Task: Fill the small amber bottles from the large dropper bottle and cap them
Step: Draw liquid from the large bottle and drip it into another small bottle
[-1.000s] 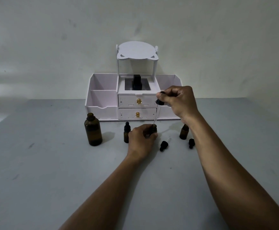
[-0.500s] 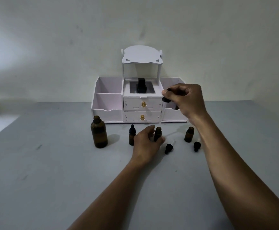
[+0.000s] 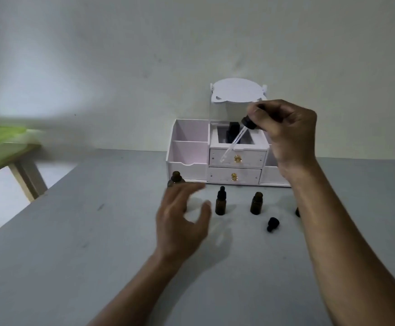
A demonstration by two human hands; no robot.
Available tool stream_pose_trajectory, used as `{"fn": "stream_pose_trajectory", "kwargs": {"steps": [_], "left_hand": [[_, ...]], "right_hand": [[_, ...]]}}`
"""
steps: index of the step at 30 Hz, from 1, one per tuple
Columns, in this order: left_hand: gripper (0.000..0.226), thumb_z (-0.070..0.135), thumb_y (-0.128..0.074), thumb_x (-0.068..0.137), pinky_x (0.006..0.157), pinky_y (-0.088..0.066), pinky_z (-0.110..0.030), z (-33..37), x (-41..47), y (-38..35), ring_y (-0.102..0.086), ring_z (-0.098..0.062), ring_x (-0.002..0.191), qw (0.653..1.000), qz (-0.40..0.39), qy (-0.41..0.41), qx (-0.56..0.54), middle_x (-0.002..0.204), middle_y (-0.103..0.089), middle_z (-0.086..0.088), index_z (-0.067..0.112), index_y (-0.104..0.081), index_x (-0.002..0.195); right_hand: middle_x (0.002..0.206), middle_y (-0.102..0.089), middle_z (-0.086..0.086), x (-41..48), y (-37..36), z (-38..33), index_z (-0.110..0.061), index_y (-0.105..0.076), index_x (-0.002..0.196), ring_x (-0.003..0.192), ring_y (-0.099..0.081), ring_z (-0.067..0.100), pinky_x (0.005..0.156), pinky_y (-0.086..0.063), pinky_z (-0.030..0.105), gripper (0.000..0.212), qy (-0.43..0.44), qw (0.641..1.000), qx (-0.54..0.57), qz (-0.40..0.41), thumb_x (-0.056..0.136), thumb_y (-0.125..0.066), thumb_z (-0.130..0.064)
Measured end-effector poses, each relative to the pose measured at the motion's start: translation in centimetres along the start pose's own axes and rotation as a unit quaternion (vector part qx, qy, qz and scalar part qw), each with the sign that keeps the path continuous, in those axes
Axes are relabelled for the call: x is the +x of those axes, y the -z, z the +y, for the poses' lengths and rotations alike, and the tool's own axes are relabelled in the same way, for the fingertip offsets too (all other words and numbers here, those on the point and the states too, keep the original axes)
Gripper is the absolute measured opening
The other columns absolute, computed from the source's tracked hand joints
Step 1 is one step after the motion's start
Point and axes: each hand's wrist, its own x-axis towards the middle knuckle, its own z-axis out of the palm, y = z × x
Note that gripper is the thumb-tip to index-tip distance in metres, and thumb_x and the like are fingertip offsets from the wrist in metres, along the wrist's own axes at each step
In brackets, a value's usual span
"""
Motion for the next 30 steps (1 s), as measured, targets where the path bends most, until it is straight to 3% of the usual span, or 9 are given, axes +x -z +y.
{"fn": "stream_pose_trajectory", "kwargs": {"steps": [4,7,10,12,16,18,22,27,30], "left_hand": [[0.041,0.023,-0.079,0.081,0.075,-0.052,-0.025,-4.4,2.4,2.6,-0.063,-0.013,0.101,0.981,0.114,0.150,-0.036,0.116,-0.066,0.005,0.023,-0.066,0.121],[0.051,0.024,-0.081,0.083,0.087,-0.055,-0.031,-7.0,2.9,3.8,-0.064,-0.012,0.110,0.955,0.052,0.268,-0.112,0.126,-0.065,0.005,0.029,-0.060,0.129],[0.067,0.046,-0.078,0.069,0.094,-0.055,-0.037,-8.5,3.0,4.0,-0.066,-0.011,0.111,0.936,-0.054,0.311,-0.159,0.126,-0.067,0.007,0.030,-0.061,0.132],[0.072,0.053,-0.074,0.064,0.097,-0.054,-0.038,-8.8,2.9,3.9,-0.066,-0.010,0.112,0.928,-0.107,0.315,-0.168,0.126,-0.068,0.008,0.033,-0.062,0.131],[0.062,0.038,-0.077,0.069,0.098,-0.053,-0.035,-9.1,2.9,3.9,-0.067,-0.014,0.115,0.929,-0.140,0.296,-0.174,0.126,-0.070,0.006,0.031,-0.064,0.129],[0.062,0.031,-0.077,0.070,0.097,-0.055,-0.035,-9.1,2.9,3.9,-0.068,-0.014,0.114,0.930,-0.152,0.284,-0.179,0.124,-0.071,0.005,0.027,-0.064,0.130],[0.058,0.023,-0.075,0.073,0.093,-0.056,-0.028,-8.9,2.8,3.6,-0.070,-0.008,0.109,0.936,-0.168,0.258,-0.169,0.117,-0.074,0.003,0.022,-0.065,0.131],[0.049,0.011,-0.076,0.086,0.092,-0.055,-0.024,-9.5,2.7,3.4,-0.070,-0.002,0.107,0.938,-0.181,0.250,-0.160,0.114,-0.075,0.005,0.019,-0.065,0.133],[0.048,0.007,-0.074,0.088,0.088,-0.055,-0.018,-9.7,2.7,3.3,-0.070,-0.001,0.105,0.940,-0.180,0.244,-0.154,0.114,-0.075,0.004,0.018,-0.064,0.134]], "right_hand": [[0.068,-0.074,-0.003,-0.6,-3.7,0.6,-0.006,-0.076,0.084,0.069,-0.072,0.017,0.076,-0.061,0.035,0.003,-0.045,0.997,0.054,0.010,0.084,-0.075,-0.004],[0.070,-0.075,0.000,-1.6,-5.8,1.8,-0.007,-0.076,0.084,0.069,-0.073,0.018,0.071,-0.059,0.031,0.003,-0.070,0.996,0.061,-0.003,0.085,-0.075,-0.005],[0.073,-0.076,0.002,-2.5,-6.9,2.9,-0.009,-0.077,0.085,0.077,-0.075,0.031,0.080,-0.062,0.041,0.004,-0.086,0.994,0.056,-0.020,0.084,-0.075,-0.005],[0.072,-0.076,-0.001,-3.0,-7.4,3.4,-0.017,-0.077,0.080,0.079,-0.074,0.036,0.085,-0.060,0.049,0.013,-0.093,0.994,0.054,-0.033,0.084,-0.075,-0.005],[0.074,-0.077,0.001,-3.4,-7.9,4.3,-0.022,-0.077,0.078,0.079,-0.075,0.033,0.087,-0.059,0.050,0.016,-0.104,0.993,0.042,-0.049,0.085,-0.075,-0.007],[0.077,-0.077,0.004,-3.5,-8.2,4.6,-0.018,-0.077,0.082,0.078,-0.075,0.026,0.085,-0.060,0.045,0.010,-0.104,0.993,0.028,-0.058,0.085,-0.075,-0.008],[0.079,-0.075,0.002,-3.8,-8.8,4.4,-0.009,-0.076,0.089,0.073,-0.072,0.007,0.073,-0.054,0.019,0.005,-0.072,0.993,-0.011,-0.097,0.087,-0.073,-0.008],[0.084,-0.077,-0.002,-4.5,-10.3,5.0,-0.019,-0.076,0.094,0.081,-0.075,0.013,0.078,-0.059,0.023,0.008,-0.076,0.988,-0.024,-0.132,0.088,-0.073,-0.015],[0.086,-0.078,0.000,-5.3,-10.7,6.4,-0.012,-0.078,0.097,0.082,-0.074,0.011,0.082,-0.059,0.024,0.012,-0.100,0.980,-0.072,-0.158,0.087,-0.075,-0.018]]}}
